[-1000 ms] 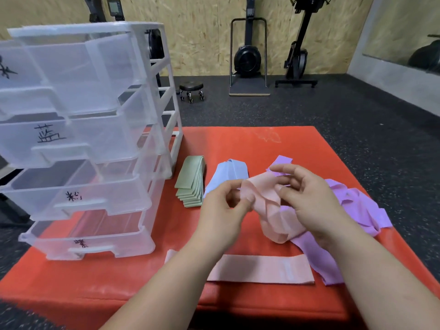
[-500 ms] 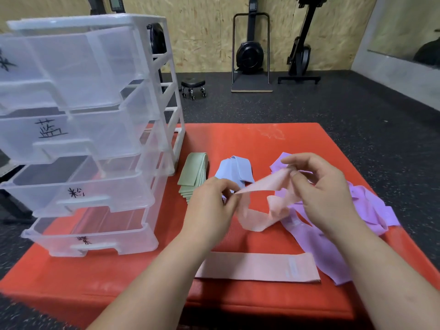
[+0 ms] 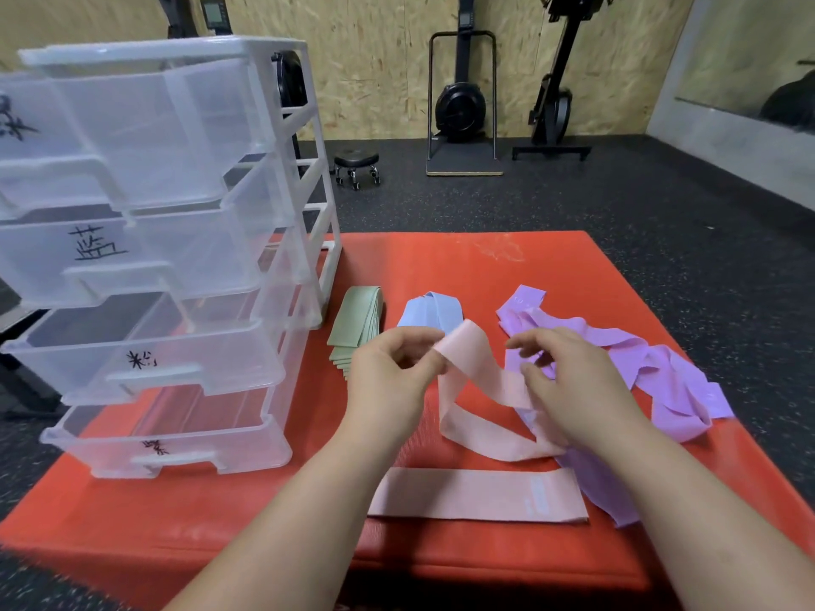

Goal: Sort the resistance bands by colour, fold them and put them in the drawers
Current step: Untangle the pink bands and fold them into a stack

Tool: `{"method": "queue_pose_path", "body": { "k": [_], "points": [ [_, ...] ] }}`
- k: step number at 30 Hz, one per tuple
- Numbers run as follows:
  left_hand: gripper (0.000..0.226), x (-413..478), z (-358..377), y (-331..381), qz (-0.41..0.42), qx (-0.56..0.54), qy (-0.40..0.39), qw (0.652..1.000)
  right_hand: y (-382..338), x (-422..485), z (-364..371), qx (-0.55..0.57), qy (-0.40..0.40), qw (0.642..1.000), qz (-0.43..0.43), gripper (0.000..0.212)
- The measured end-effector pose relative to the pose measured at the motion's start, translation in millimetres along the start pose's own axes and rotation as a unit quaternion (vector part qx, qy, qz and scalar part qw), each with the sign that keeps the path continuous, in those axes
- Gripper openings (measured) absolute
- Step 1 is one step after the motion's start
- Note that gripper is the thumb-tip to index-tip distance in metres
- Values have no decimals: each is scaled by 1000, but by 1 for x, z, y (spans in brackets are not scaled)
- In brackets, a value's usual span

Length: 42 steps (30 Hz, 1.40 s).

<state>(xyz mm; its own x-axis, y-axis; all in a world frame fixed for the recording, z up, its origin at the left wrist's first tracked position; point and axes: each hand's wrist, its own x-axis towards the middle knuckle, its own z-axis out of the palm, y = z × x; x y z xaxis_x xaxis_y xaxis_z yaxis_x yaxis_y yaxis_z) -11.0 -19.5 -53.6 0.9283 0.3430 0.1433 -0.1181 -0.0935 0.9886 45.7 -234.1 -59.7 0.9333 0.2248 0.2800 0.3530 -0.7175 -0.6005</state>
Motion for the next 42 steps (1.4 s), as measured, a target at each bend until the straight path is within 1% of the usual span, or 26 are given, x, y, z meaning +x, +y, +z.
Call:
{"method": "queue_pose_path", "body": {
  "k": [3,6,9,12,14,16,17,18,19,20,21,23,24,26,28,29,31,34,37,39,42],
  "points": [
    [31,0,7,-1,2,-23,-23,999,-18,1,-4,101,40,993,-46,30],
    [45,0,11,1,11,-31,-55,998,-29,1,-6,173,19,983,-59,26],
    [39,-1,13,6,-1,-72,-61,996,-27,0,-3,149,7,986,-73,25],
    [24,-1,14,6,-9,-98,-54,994,-25,0,0,143,31,987,-70,23],
    [22,0,14,1,10,-68,-32,997,-26,-1,0,162,71,982,-63,18],
    [17,1,14,0,28,-27,4,999,-31,-2,-3,179,136,972,-70,9],
    [11,0,15,1,29,-31,4,999,-33,-2,-5,167,165,968,-89,7],
    [12,-1,17,4,18,-54,-12,998,-34,-2,-5,139,179,967,-117,8],
    [24,-2,18,6,-2,-85,-35,996,-35,-3,-4,101,175,968,-149,10],
    [35,-3,19,9,-20,-115,-61,991,-34,-4,-1,62,155,970,-179,13],
    [40,-4,19,10,-33,-138,-79,987,-33,-5,3,35,124,972,-199,17],
    [29,-4,15,10,-52,-157,-76,983,-30,-7,9,36,71,974,-212,26],
    [22,-2,12,8,-61,-156,-65,984,-30,-7,10,57,61,974,-210,26],
    [18,2,4,4,-72,-139,-53,986,-33,-7,6,112,70,974,-185,24],
    [20,5,-1,3,-70,-119,-61,989,-34,-4,1,141,83,976,-141,30],
    [20,5,-3,5,-64,-105,-67,990,-34,-3,-1,146,77,979,-119,34],
    [19,5,-4,7,-52,-84,-83,992,-34,-2,-2,169,30,981,-89,41],
    [19,5,-5,8,-40,-86,-99,991,-36,-3,2,228,-41,970,-68,46],
    [18,5,-4,9,-26,-89,-94,991,-35,-2,6,218,-49,972,-69,35],
    [17,4,-4,11,-12,-83,-91,992,-34,-3,7,206,-34,975,-74,26],
    [13,1,-7,14,30,-50,-113,992,-34,-3,7,176,-3,979,-103,20]
  ]
}}
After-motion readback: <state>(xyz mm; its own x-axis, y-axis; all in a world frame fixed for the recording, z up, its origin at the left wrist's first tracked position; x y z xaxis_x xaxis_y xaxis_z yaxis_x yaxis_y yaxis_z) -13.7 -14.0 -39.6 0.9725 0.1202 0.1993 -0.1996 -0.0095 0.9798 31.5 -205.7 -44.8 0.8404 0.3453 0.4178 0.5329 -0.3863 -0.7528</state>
